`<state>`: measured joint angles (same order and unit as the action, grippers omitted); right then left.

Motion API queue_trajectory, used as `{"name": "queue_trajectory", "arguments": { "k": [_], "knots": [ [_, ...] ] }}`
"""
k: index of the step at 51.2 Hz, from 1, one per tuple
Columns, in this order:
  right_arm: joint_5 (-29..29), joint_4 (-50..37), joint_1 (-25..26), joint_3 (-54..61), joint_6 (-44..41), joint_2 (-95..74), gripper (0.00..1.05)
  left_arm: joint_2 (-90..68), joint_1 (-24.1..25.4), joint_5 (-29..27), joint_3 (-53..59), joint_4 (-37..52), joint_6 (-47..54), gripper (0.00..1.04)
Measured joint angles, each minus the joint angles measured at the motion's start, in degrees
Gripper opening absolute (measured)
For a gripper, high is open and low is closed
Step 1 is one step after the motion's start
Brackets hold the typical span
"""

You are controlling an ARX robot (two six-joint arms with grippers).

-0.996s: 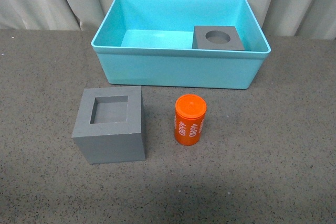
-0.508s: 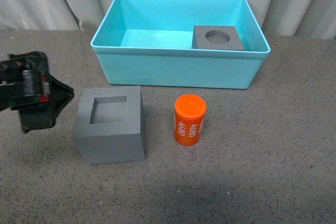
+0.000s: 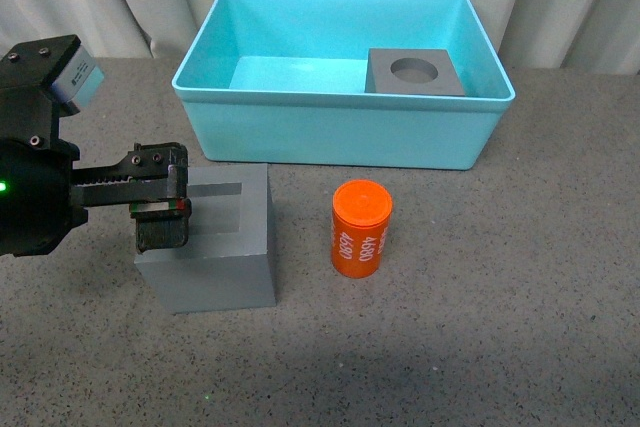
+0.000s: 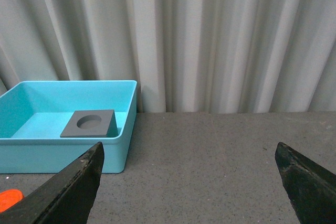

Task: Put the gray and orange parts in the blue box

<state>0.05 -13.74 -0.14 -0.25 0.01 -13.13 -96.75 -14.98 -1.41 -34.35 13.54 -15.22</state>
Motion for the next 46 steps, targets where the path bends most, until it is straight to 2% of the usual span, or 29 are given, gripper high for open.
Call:
{"name": "queue_trajectory", "arguments": {
  "k": [3,9,14,17,22,26,39,46],
  "knots": [
    [0.0,0.0,0.0,0.0,0.0,0.0,0.95,-0.8,0.0,-0.1,-0.5,-0.4,-0.2,0.96],
    [0.0,0.0,0.0,0.0,0.0,0.0,0.95,-1.4,0.0,-0.1,-1.3,-0.9,-1.5,0.78],
    [0.0,0.0,0.0,0.0,0.0,0.0,0.95,-1.6,-0.7,-0.5,-1.6,-1.0,-2.7,0.56],
    [0.0,0.0,0.0,0.0,0.0,0.0,0.95,-1.5,-1.0,-0.4,-1.7,-1.0,-3.1,0.49],
    [0.0,0.0,0.0,0.0,0.0,0.0,0.95,-1.0,-1.2,-0.2,-1.7,-1.2,-4.1,0.30],
    [0.0,0.0,0.0,0.0,0.0,0.0,0.95,0.0,-0.9,-0.2,-1.7,-2.4,-5.0,0.20],
    [0.0,0.0,0.0,0.0,0.0,0.0,0.95,9.4,-0.5,0.1,-3.7,-7.0,-8.8,0.17],
    [0.0,0.0,0.0,0.0,0.0,0.0,0.95,15.0,-1.7,-0.2,-9.5,-8.5,-9.3,0.17]
  ]
}}
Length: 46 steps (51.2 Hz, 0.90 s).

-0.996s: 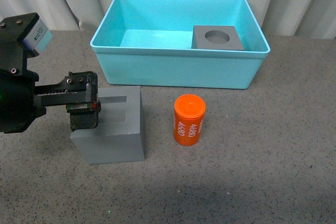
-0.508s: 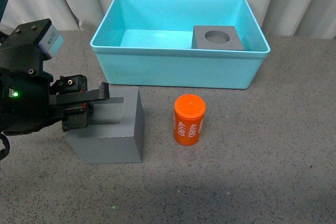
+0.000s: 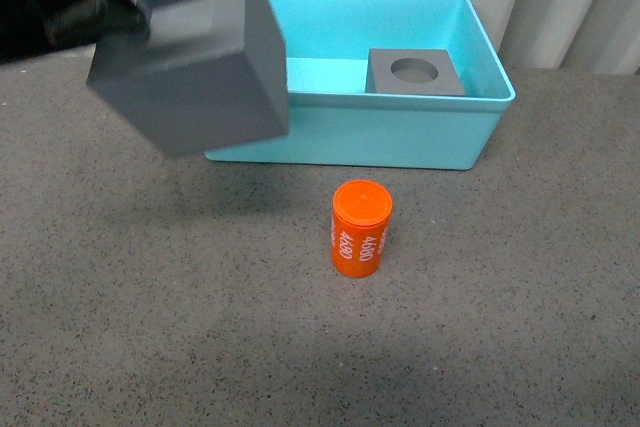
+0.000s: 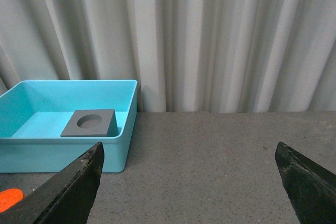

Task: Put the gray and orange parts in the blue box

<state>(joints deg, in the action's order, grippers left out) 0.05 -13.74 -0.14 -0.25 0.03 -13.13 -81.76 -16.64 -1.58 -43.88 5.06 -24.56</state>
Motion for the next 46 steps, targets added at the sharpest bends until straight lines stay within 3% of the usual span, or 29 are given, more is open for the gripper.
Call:
{"name": "queue_trajectory", "arguments": {
  "k": [8,20,46],
  "knots": [
    [0.0,0.0,0.0,0.0,0.0,0.0,0.95,-3.3,-0.6,-2.0,-7.0,3.1,2.2,0.17],
    [0.0,0.0,0.0,0.0,0.0,0.0,0.95,-22.9,-0.1,-4.8,-24.8,2.3,6.0,0.17],
    [0.0,0.0,0.0,0.0,0.0,0.0,0.95,-36.0,0.7,-6.1,-33.7,-0.7,7.3,0.17]
  ]
}}
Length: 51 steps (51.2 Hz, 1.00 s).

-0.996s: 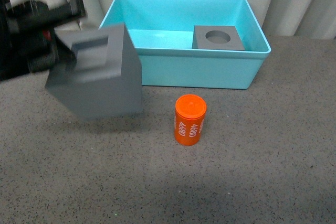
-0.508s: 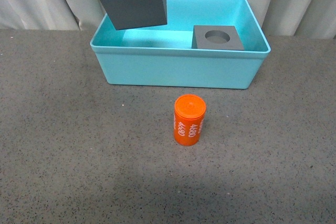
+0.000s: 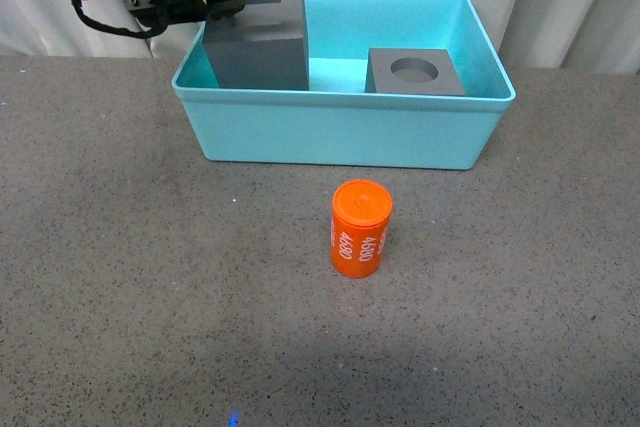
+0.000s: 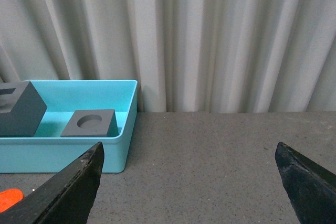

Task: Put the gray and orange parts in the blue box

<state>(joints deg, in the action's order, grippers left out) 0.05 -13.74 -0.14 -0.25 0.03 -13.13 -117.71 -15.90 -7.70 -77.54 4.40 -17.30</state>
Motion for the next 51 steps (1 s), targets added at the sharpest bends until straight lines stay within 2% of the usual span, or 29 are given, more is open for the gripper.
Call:
{"name": "queue_trajectory", "arguments": {
  "k": [23,25,33,39,44,48,51],
  "knots": [
    [0.0,0.0,0.0,0.0,0.0,0.0,0.95,-3.3,-0.1,-1.1,-2.8,-3.7,-0.5,0.16],
    [0.0,0.0,0.0,0.0,0.0,0.0,0.95,-3.4,-0.1,-1.4,-2.8,-3.7,-0.6,0.19],
    [0.0,0.0,0.0,0.0,0.0,0.0,0.95,-1.9,-0.1,-1.5,-2.4,-3.4,-0.9,0.52],
    [0.0,0.0,0.0,0.0,0.0,0.0,0.95,3.2,0.1,-0.2,2.0,1.4,-1.2,0.77],
    [0.0,0.0,0.0,0.0,0.0,0.0,0.95,10.6,0.1,-1.7,8.7,8.1,-1.0,0.98],
    [0.0,0.0,0.0,0.0,0.0,0.0,0.95,18.0,-0.1,-3.1,15.7,14.5,1.3,0.98],
    [0.0,0.0,0.0,0.0,0.0,0.0,0.95,23.9,-0.2,-1.7,23.0,20.2,2.0,0.98]
  ]
}}
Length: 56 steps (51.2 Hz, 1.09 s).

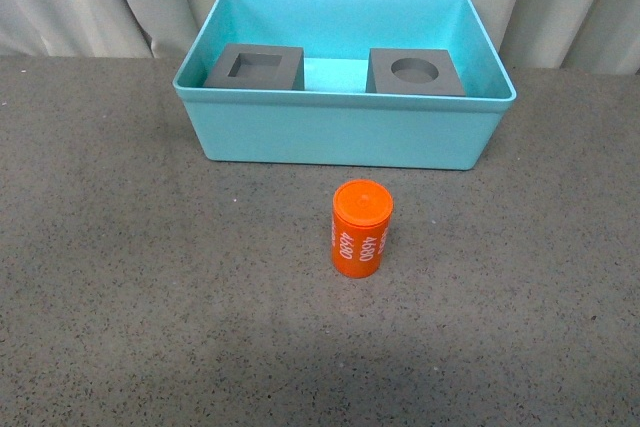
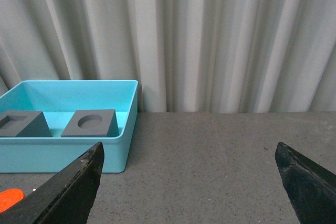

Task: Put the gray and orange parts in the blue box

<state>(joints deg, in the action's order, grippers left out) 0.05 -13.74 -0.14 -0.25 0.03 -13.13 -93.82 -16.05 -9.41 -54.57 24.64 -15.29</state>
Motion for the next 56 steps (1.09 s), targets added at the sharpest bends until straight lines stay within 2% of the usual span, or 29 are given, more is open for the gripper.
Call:
{"name": "queue_trajectory", "arguments": {
  "k": [5,9,11,15,17,27,31,36,44,47,56],
  "knots": [
    [0.0,0.0,0.0,0.0,0.0,0.0,0.95,9.9,-0.1,-2.6,11.5,5.0,0.7,0.98],
    [0.0,0.0,0.0,0.0,0.0,0.0,0.95,14.5,0.2,-3.4,16.5,5.9,0.6,0.98],
    [0.0,0.0,0.0,0.0,0.0,0.0,0.95,18.2,0.3,-5.9,20.3,6.5,1.8,0.98],
    [0.0,0.0,0.0,0.0,0.0,0.0,0.95,24.2,2.6,-3.5,30.2,19.4,9.3,0.80],
    [0.0,0.0,0.0,0.0,0.0,0.0,0.95,26.1,3.5,-2.7,32.7,21.2,11.0,0.72],
    [0.0,0.0,0.0,0.0,0.0,0.0,0.95,31.9,6.6,0.3,39.8,21.8,13.9,0.42],
    [0.0,0.0,0.0,0.0,0.0,0.0,0.95,34.8,7.6,1.4,42.1,21.5,14.2,0.27],
    [0.0,0.0,0.0,0.0,0.0,0.0,0.95,39.5,9.4,2.9,45.2,20.0,14.5,0.04],
    [0.0,0.0,0.0,0.0,0.0,0.0,0.95,45.4,11.1,4.7,48.3,17.0,14.8,0.04],
    [0.0,0.0,0.0,0.0,0.0,0.0,0.95,47.4,13.4,8.3,49.1,15.8,14.9,0.04],
    [0.0,0.0,0.0,0.0,0.0,0.0,0.95,52.5,15.9,9.1,50.8,12.5,14.9,0.04]
  ]
}}
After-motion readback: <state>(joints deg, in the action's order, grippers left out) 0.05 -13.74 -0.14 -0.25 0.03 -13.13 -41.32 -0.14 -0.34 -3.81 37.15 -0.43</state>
